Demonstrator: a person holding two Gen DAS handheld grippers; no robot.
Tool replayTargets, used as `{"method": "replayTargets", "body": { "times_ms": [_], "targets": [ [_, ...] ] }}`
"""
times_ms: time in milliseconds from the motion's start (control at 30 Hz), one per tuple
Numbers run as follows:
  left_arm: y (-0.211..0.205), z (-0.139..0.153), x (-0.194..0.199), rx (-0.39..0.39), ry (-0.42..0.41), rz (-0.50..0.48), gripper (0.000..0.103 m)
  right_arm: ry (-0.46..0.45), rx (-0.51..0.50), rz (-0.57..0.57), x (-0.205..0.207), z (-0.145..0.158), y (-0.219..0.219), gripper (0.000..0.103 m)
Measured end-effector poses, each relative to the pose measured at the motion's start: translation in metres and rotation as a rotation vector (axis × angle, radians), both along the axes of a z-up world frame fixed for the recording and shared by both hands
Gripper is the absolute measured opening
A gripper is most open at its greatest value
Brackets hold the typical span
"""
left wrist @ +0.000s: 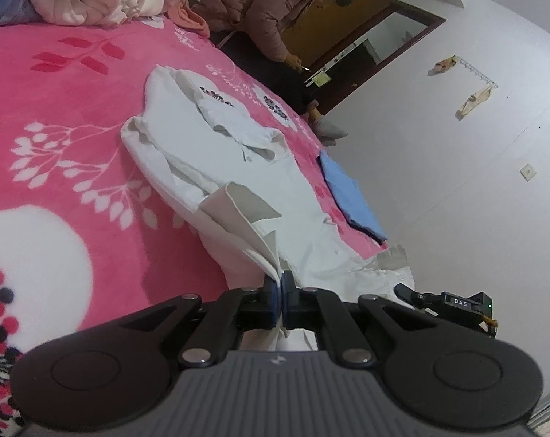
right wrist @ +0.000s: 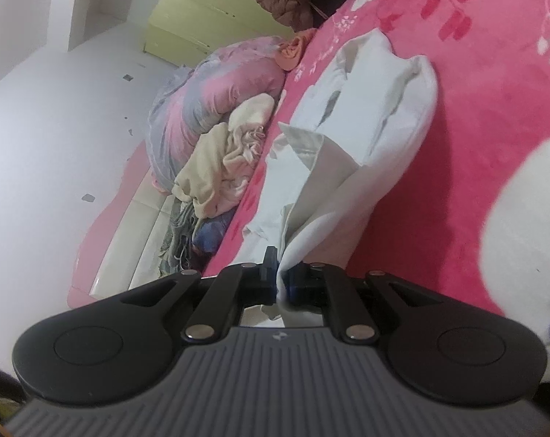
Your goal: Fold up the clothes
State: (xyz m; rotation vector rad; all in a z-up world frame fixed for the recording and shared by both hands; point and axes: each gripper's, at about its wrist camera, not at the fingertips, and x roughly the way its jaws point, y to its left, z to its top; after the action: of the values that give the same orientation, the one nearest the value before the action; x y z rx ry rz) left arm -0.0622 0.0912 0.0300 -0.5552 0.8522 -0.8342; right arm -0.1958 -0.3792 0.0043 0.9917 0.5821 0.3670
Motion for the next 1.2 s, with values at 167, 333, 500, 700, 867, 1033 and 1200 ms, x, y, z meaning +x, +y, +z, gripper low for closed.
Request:
{"method": "replayTargets", "body": {
  "times_ms": [167,333,500,700,867,1033,1200],
  "targets": [
    [0.006,-0.004,0.004,-0.055,0.026,0.023,0.003,-0.022,0.020,-0.015,0.000,0.003,0.000,0.004],
    [0.008,0.000,0.014,-0.106,0.022,0.045,0.003,-0.052,0.030,-0.031,0.003,0.007,0.000,0.004],
    [0.007,0.008,0.034,-0.143,0.005,0.060,0.003,-0.082,0.029,-0.038,0.019,0.015,0.000,0.004],
    [-0.003,0.020,0.069,-0.156,-0.032,0.065,0.003,-0.118,0.025,-0.025,0.051,0.026,-0.006,0.004],
    [-0.010,0.023,0.107,-0.169,-0.034,0.075,0.003,-0.139,0.033,-0.020,0.087,0.032,-0.015,0.004],
    [-0.018,0.022,0.152,-0.173,-0.033,0.095,0.003,-0.141,0.051,-0.029,0.130,0.031,-0.030,0.004],
    [-0.025,0.014,0.207,-0.184,-0.012,0.127,0.003,-0.134,0.084,-0.052,0.181,0.027,-0.052,0.004]
  ]
}}
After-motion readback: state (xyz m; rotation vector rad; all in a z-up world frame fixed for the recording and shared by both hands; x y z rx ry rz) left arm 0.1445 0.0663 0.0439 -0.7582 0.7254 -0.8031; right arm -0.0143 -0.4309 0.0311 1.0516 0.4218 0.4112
